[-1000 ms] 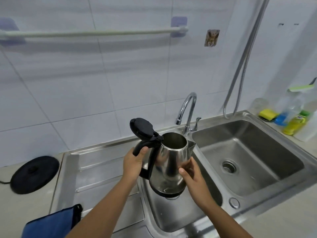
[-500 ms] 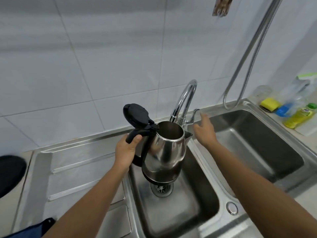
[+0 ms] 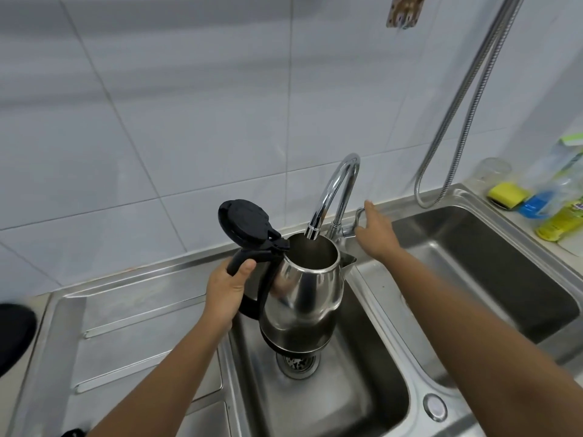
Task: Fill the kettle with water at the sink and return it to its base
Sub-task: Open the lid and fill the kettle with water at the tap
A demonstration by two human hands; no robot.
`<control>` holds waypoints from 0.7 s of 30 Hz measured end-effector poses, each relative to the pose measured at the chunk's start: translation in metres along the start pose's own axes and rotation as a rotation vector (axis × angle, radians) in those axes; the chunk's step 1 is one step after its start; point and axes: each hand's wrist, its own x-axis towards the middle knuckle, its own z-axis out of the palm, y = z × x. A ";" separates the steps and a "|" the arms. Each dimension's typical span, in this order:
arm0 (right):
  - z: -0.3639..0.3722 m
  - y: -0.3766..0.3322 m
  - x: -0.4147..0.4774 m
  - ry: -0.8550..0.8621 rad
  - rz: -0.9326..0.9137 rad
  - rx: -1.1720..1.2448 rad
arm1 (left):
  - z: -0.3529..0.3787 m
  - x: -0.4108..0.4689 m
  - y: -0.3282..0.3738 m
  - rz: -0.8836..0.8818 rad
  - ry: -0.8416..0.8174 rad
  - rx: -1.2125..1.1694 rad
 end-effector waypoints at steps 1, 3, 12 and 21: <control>0.001 0.000 0.000 -0.006 0.001 -0.008 | 0.000 0.000 0.000 -0.009 0.001 0.000; 0.002 0.002 -0.001 -0.004 -0.001 -0.019 | -0.001 -0.002 -0.003 -0.022 0.012 -0.005; 0.012 0.004 -0.026 0.088 0.007 -0.032 | 0.001 -0.002 -0.005 -0.039 0.023 0.017; 0.008 0.011 -0.044 0.027 -0.026 -0.136 | -0.001 -0.004 -0.007 -0.021 0.017 0.093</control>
